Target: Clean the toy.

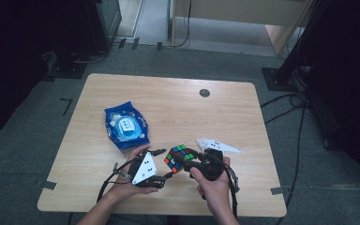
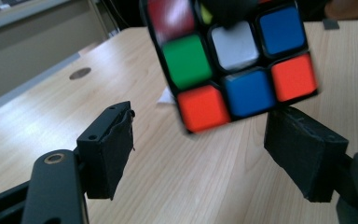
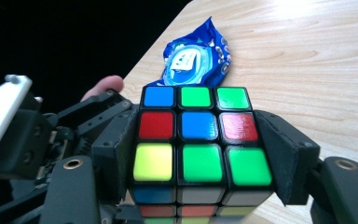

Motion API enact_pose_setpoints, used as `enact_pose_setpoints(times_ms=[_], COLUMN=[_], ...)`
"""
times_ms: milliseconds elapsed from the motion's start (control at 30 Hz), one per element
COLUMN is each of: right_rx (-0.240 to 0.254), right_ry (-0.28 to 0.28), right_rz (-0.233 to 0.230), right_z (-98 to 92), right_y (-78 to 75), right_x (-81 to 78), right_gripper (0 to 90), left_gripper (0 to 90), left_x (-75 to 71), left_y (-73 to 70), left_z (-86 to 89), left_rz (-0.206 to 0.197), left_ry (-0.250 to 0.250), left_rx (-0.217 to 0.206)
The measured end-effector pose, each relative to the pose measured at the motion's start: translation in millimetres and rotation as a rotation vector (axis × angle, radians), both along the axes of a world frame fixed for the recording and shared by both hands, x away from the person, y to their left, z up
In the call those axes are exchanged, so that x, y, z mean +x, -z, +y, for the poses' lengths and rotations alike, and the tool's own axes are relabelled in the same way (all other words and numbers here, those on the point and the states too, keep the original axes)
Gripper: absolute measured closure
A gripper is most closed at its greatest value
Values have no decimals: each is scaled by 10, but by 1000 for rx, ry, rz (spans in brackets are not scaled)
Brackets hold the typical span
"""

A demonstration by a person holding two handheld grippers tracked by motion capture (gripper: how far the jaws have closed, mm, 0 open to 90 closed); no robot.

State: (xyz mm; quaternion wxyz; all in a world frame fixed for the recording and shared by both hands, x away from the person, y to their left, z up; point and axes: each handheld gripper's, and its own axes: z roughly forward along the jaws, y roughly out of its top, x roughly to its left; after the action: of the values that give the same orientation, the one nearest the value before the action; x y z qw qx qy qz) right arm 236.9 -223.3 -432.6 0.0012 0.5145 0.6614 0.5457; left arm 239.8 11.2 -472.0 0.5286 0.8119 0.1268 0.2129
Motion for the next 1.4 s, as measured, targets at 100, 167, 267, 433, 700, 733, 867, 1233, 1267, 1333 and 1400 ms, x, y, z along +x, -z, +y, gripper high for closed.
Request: enact_pose_setpoints(times_ms=[100,167,267,433,700,733,867,1233,1267,1333,1400], right_rx=[18,-15,-9,-33,-63,-62,-61,-41,-41,-53,-129], right_ry=[-23,-20,-15,-40,-50,-46,-53,-27,-10,34,97], right_rz=[16,15,33,57,47,41,37,-66,-78,-101,-137], right_z=[45,79,73,100,196,190,182,-77,-134,-247,-337], right_y=[45,55,69,95,106,100,91,-116,-131,-123,-73], right_x=[1,-1,3,11,-22,-24,-21,-15,-6,29,68], right_gripper=[341,341,341,341,343,342,342,331,332,343,360], left_gripper=[224,217,211,207,314,330,337,339,339,340,339], left_x=[-30,-34,-38,-60,-66,-71,-83,104,119,147,160], left_y=[-17,2,3,-22,11,10,0,-18,-19,-20,-18], left_z=[-27,-38,-47,-62,-69,-70,-73,131,147,179,194], left_rz=[-19,-19,-24,-37,-35,-37,-46,26,32,44,50], left_ry=[5,-1,-3,-11,-2,1,-5,-108,-115,-130,-135], left_rx=[5,13,15,-7,0,-3,5,-34,-37,-42,-45])
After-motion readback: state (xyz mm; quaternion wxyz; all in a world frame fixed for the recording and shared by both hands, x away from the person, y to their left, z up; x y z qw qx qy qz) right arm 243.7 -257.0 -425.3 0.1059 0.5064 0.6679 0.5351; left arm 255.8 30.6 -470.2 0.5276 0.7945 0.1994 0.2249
